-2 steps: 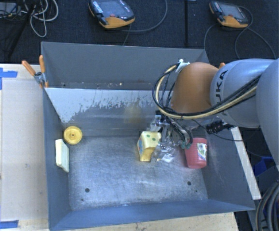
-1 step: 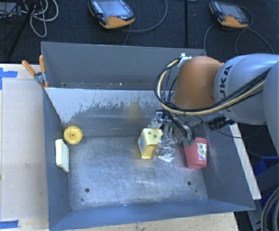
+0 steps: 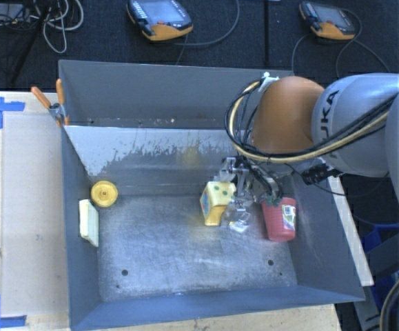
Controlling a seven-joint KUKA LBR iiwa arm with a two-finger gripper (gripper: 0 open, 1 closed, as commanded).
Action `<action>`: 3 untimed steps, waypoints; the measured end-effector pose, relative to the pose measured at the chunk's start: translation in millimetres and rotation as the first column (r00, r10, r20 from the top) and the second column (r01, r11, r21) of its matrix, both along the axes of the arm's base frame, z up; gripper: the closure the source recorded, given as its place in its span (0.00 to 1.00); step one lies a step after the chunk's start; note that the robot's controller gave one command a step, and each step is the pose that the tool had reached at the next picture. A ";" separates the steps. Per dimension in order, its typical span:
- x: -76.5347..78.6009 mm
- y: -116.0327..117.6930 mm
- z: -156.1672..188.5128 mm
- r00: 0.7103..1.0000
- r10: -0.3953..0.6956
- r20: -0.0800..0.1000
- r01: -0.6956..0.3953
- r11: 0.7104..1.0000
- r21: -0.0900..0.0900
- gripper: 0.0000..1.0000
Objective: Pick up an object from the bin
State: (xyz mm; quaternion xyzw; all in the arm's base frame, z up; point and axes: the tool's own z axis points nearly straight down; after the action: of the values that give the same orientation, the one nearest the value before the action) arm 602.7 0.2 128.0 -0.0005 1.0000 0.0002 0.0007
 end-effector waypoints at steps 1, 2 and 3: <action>2.7 4.4 48.1 1.000 -0.019 -0.008 0.019 1.000 0.000 1.00; 6.7 0.2 25.9 1.000 -0.023 0.010 0.023 1.000 0.000 1.00; -2.0 1.8 37.4 1.000 -0.021 -0.017 0.021 1.000 0.000 1.00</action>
Offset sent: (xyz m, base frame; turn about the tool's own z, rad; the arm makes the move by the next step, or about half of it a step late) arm 0.0028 -0.0070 -0.0399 0.0272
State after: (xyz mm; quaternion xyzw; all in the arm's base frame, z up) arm 600.8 1.9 165.4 0.0099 0.9999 0.0003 -0.0078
